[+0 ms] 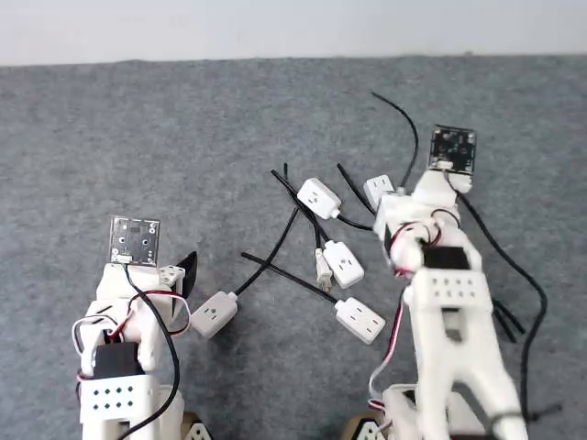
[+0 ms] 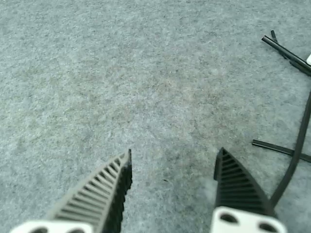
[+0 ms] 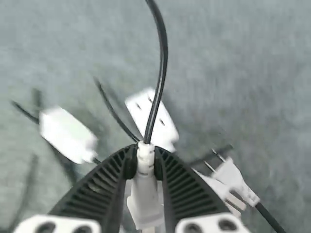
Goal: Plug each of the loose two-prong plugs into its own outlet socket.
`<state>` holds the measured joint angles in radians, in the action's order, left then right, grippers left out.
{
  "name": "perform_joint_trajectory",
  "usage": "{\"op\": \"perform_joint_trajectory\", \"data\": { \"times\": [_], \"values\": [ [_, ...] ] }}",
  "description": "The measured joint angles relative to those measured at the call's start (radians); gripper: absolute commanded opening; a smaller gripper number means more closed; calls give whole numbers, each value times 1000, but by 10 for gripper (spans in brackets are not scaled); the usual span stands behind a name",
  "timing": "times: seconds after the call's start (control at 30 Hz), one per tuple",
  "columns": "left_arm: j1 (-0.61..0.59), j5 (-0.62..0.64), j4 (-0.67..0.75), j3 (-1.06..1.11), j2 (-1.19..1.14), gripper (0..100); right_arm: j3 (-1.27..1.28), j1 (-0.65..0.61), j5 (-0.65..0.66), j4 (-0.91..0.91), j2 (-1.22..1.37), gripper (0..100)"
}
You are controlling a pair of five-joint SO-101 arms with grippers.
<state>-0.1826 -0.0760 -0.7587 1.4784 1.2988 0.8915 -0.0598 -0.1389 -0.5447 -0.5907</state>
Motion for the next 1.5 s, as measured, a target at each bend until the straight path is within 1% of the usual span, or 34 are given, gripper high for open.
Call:
{"op": "perform_joint_trajectory", "data": {
  "times": [0.13, 0.2, 0.3, 0.4, 0.6, 0.73, 0.83, 0.93, 1.07, 1.13, 1.3, 1.43, 1.5],
  "values": [
    [11, -17, -18, -23, 26, 268, -3, -104, 0, -92, -216, 7],
    [54, -44, -23, -35, 66, 268, -3, -141, 0, -118, -327, 7],
    [160, -83, -25, -40, 135, 268, -3, -204, 0, -143, -459, 7],
    [273, -109, -25, -40, 201, 268, -3, -232, 0, -186, -522, 7],
    [410, -144, -25, -40, 318, 268, -3, -247, 0, -221, -595, 7],
    [500, -149, -25, -40, 384, 268, -3, -327, 0, -221, -635, 7],
    [523, -149, -34, -66, 427, 268, -3, -411, 0, -221, -657, 7],
    [543, -149, -87, -137, 470, 268, -3, -477, 0, -221, -658, 7],
    [606, -149, -149, -247, 502, 268, -3, -494, 0, -221, -658, 7],
    [623, -149, -150, -261, 502, 268, -12, -497, 0, -221, -658, 7],
    [629, -149, -140, -239, 502, 268, -74, -560, 5, -255, -660, 7],
    [608, -137, -135, -236, 502, 268, -89, -617, 58, -304, -664, 7],
    [609, -133, -130, -236, 502, 268, -107, -621, 68, -325, -664, 7]
  ]
}}
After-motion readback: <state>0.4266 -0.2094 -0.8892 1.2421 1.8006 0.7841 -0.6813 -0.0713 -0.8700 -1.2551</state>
